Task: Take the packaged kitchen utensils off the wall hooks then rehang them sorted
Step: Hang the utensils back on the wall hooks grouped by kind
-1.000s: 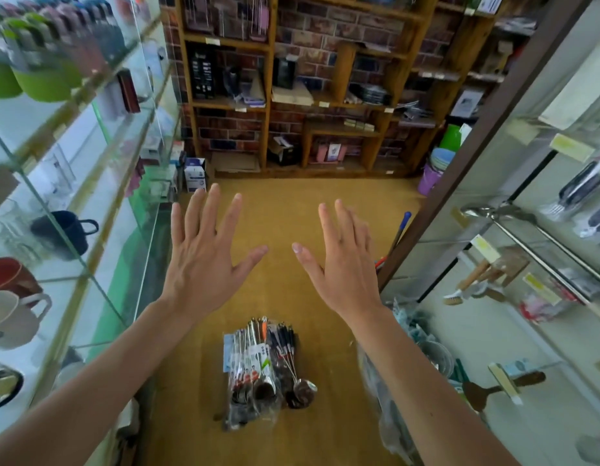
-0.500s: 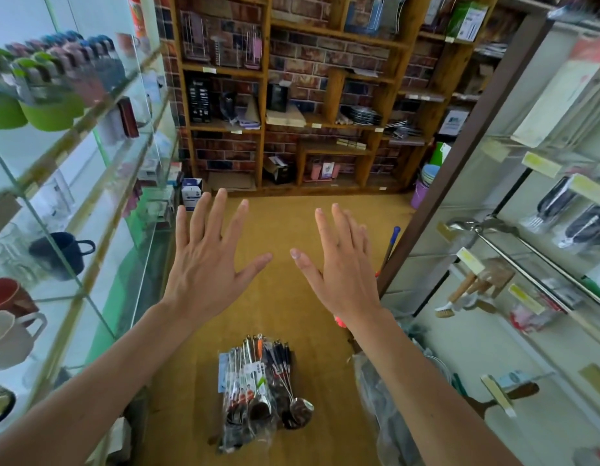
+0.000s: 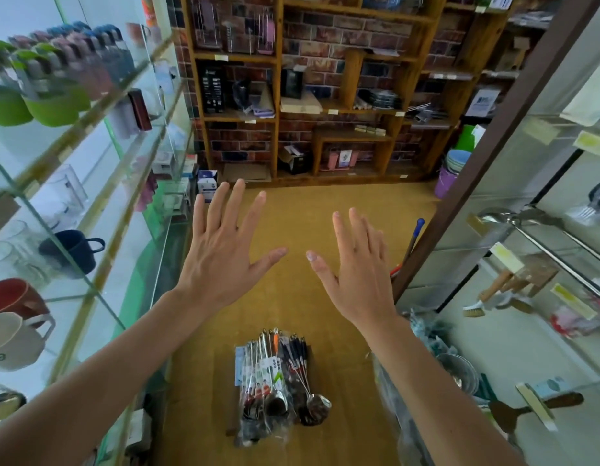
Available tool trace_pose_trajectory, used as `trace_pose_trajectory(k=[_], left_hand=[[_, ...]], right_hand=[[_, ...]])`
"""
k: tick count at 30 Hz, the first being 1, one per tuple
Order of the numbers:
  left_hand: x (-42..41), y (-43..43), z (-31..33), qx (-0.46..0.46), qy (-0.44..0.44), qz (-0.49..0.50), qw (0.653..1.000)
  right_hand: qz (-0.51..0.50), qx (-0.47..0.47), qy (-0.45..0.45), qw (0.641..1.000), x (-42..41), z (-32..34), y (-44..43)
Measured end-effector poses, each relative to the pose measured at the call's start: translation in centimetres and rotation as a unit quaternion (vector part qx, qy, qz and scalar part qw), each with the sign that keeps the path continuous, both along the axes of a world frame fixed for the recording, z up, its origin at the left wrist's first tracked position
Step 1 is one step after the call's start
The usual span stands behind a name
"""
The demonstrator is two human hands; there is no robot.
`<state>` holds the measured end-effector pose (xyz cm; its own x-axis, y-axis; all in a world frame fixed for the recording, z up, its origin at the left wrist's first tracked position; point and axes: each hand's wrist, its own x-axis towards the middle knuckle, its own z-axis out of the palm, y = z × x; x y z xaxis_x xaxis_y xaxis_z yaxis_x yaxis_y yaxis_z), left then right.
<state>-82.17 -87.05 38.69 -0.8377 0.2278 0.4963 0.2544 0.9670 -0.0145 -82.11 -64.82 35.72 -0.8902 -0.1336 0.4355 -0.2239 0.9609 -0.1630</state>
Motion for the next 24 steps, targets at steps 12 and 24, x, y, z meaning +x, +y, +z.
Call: trace_pose_trajectory(k=[12,24], left_hand=[[-7.5,5.6,-5.6,-0.009,-0.049,0.059,0.997],[-14.2,9.3,-13.0,0.004,-0.105,0.111,0.988]], right_hand=[[0.056,0.003,-0.062,0.996,-10.1,-6.0,5.9],[0.107,0.001,-0.098,0.989,-18.9,-13.7,7.4]])
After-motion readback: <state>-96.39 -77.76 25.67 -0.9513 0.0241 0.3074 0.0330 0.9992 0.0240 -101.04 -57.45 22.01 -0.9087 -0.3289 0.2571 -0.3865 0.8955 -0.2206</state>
